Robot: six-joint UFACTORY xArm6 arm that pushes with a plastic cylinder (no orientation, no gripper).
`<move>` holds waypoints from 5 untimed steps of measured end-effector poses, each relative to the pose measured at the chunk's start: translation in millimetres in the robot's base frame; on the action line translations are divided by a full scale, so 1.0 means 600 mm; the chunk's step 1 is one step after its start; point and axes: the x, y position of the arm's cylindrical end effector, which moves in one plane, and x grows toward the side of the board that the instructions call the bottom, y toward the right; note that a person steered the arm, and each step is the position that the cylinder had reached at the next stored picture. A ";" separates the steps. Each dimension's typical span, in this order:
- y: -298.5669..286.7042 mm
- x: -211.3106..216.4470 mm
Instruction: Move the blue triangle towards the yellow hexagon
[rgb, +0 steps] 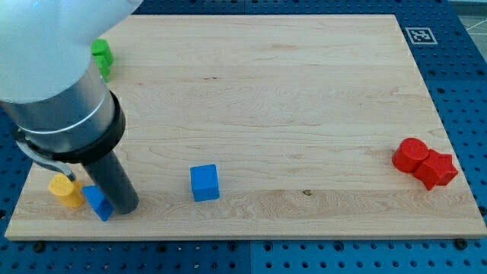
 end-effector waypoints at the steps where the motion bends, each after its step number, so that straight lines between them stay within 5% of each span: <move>1: -0.008 0.043; 3: -0.049 0.040; 5: -0.048 -0.074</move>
